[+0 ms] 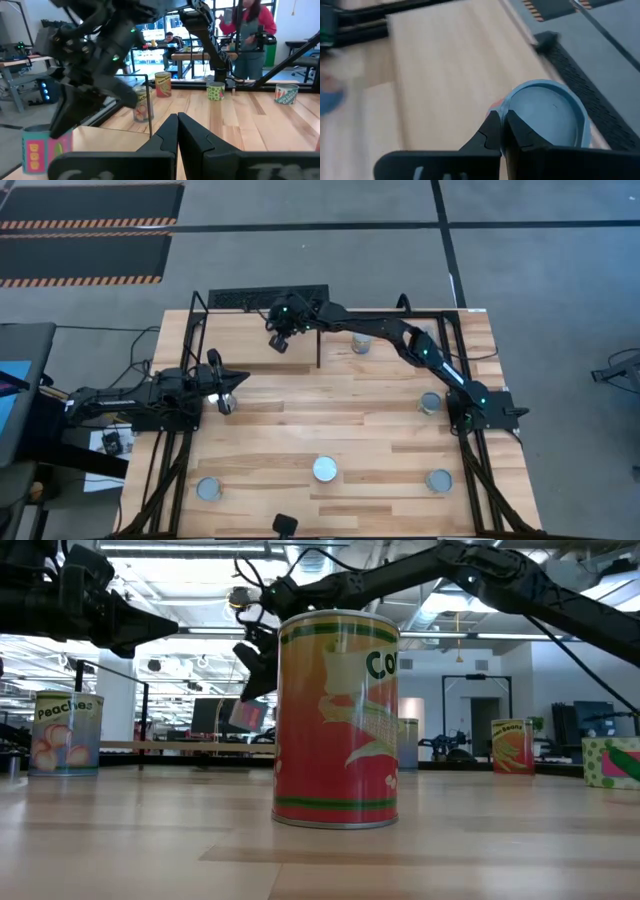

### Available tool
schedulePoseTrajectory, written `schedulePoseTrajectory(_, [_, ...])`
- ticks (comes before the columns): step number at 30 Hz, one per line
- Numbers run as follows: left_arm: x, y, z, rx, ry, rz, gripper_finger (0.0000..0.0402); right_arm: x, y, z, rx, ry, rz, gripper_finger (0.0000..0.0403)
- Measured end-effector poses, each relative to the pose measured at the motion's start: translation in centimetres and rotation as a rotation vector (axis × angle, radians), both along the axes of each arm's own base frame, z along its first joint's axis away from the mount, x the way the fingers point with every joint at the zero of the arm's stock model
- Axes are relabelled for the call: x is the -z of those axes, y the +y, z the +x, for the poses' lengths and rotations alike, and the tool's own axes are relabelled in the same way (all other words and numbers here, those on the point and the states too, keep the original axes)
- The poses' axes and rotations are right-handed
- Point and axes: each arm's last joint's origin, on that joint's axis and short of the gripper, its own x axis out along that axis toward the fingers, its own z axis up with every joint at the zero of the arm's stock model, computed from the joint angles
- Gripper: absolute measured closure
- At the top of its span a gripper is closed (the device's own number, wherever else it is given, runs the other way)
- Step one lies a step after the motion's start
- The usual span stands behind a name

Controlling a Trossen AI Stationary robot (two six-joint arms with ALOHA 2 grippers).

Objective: Pick and place cans onto a shelf
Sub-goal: Put the canned corn on the shelf, then put the canned peaches on the shelf

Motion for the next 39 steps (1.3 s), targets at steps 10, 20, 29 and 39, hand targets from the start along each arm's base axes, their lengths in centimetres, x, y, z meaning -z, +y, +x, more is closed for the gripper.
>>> schedulePoseTrajectory(10, [0.0, 0.0, 0.0, 0.0, 0.0, -0.001, 0.04, 0.5, 2.5, 0.4, -0.036, 0.081, -0.009, 0.0391])
schedulePoseTrajectory(20, [0.0, 0.0, 0.0, 0.0, 0.001, -0.003, 0.04, 0.7, 2.4, 0.2, -0.034, 0.105, -0.002, 0.0364])
schedulePoseTrajectory(29, [0.1, 0.0, 0.0, 0.0, 0.011, -0.004, 0.04, 0.7, 2.4, 0.1, -0.034, 0.107, -0.001, 0.0327])
schedulePoseTrajectory(39, [0.2, 0.0, 0.0, 0.0, 0.024, -0.005, 0.04, -0.5, 2.8, -0.2, -0.078, 0.116, -0.049, 0.0292])
